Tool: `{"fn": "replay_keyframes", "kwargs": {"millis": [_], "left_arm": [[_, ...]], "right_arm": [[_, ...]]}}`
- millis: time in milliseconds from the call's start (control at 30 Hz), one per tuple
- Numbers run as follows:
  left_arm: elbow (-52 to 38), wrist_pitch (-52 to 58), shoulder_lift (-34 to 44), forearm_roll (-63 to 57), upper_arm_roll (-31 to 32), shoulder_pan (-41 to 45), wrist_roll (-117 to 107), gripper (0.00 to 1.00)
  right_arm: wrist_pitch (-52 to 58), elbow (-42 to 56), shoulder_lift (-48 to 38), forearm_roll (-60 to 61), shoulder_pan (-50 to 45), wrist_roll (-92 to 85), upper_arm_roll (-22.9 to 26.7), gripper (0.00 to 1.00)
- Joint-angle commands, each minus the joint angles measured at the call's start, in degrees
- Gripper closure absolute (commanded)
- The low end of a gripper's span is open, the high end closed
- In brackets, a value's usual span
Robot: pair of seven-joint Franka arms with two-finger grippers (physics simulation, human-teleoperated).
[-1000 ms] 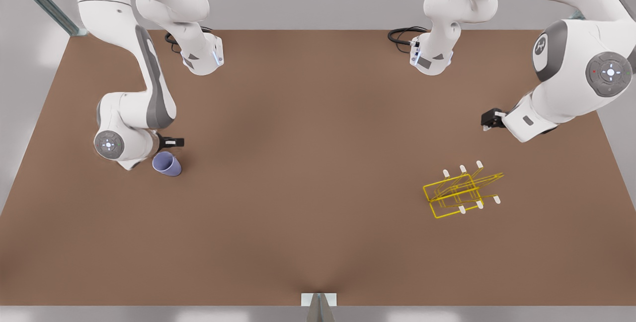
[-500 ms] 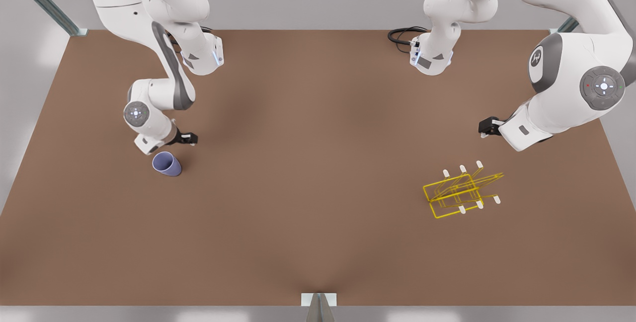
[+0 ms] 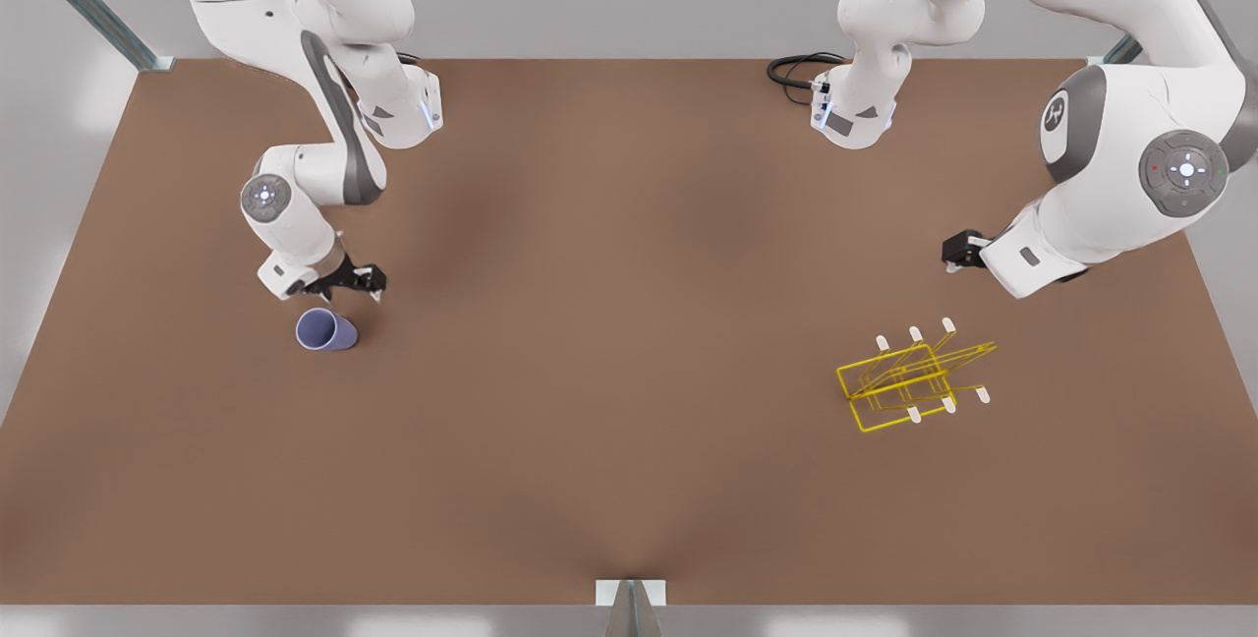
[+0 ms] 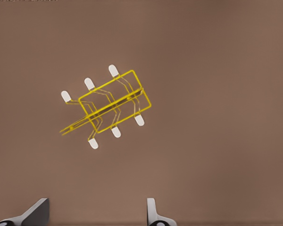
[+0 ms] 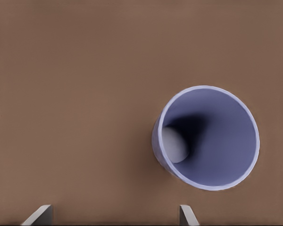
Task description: Place the cup on the cup holder
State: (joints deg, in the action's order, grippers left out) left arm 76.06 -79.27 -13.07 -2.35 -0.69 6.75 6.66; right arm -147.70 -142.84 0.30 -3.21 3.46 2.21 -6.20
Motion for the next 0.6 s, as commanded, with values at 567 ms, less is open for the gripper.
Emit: {"fn": "replay_keyframes", "kwargs": {"millis": [567], "left_arm": [[0.05, 0.26, 0.07, -0.03, -0.01, 0.28, 0.28, 0.00]], "right_arm": [[1.18, 6.79, 6.91, 0.49, 4.09, -3.35, -1.01, 0.00]]}}
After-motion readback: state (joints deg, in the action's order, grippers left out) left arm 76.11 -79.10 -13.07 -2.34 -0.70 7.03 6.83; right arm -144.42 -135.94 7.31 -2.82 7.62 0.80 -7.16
